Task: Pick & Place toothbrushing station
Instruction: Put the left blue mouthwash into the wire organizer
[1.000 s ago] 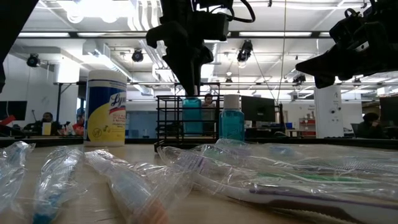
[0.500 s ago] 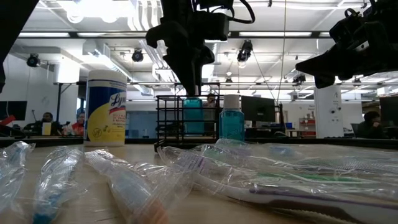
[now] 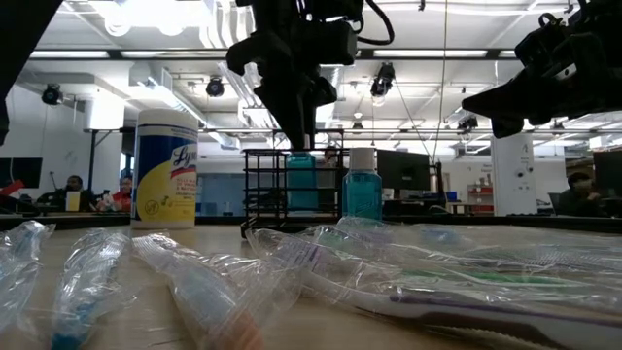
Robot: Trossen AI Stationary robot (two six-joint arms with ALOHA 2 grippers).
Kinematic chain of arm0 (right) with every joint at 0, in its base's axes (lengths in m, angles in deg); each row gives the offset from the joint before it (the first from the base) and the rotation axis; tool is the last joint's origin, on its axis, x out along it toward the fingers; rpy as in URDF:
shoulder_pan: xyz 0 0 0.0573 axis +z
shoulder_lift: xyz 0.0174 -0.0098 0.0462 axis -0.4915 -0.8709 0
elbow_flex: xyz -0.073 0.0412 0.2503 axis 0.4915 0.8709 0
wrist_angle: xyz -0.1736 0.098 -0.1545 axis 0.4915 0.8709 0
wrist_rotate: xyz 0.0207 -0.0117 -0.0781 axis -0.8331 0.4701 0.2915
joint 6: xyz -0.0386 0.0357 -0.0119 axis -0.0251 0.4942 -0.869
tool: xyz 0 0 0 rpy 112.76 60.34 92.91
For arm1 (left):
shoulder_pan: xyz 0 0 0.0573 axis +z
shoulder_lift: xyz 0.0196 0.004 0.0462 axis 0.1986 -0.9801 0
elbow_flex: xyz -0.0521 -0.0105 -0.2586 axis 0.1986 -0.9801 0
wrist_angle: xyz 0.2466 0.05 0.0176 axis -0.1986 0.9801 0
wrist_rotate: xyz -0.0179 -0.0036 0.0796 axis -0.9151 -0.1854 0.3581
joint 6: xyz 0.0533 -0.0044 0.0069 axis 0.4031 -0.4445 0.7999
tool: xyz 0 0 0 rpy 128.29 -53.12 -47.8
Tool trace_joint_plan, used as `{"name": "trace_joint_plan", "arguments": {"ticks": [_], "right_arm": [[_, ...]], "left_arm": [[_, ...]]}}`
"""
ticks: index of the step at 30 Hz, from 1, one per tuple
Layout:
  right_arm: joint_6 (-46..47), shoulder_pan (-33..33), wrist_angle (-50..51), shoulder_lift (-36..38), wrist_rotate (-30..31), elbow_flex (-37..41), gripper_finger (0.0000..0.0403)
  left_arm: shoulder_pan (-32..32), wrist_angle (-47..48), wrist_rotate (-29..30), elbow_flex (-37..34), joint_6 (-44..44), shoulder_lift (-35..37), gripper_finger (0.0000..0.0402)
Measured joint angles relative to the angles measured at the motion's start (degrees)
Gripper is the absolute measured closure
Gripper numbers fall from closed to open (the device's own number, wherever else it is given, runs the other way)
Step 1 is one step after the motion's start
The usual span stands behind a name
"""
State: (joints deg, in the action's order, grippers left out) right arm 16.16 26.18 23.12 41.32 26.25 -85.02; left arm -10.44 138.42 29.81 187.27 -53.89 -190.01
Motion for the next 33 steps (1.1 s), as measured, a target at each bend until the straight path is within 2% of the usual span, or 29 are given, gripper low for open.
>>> {"name": "trace_joint_plan", "arguments": {"ticks": [12,27,33], "right_arm": [[-0.2,0.0,0.1,0.0,0.0,0.0,0.0394],[-0.2,0.0,0.1,-0.1,0.0,0.0,0.0394],[-0.2,0.0,0.1,0.0,0.0,0.0,0.0394]], "left_arm": [[1.7,-2.0,-2.8,-1.8,-0.1,0.3,0.0302],[2.2,-2.7,-2.7,-2.5,0.3,0.2,0.0298],[2.2,-2.7,-4.0,-2.6,0.2,0.2,0.0274]]}}
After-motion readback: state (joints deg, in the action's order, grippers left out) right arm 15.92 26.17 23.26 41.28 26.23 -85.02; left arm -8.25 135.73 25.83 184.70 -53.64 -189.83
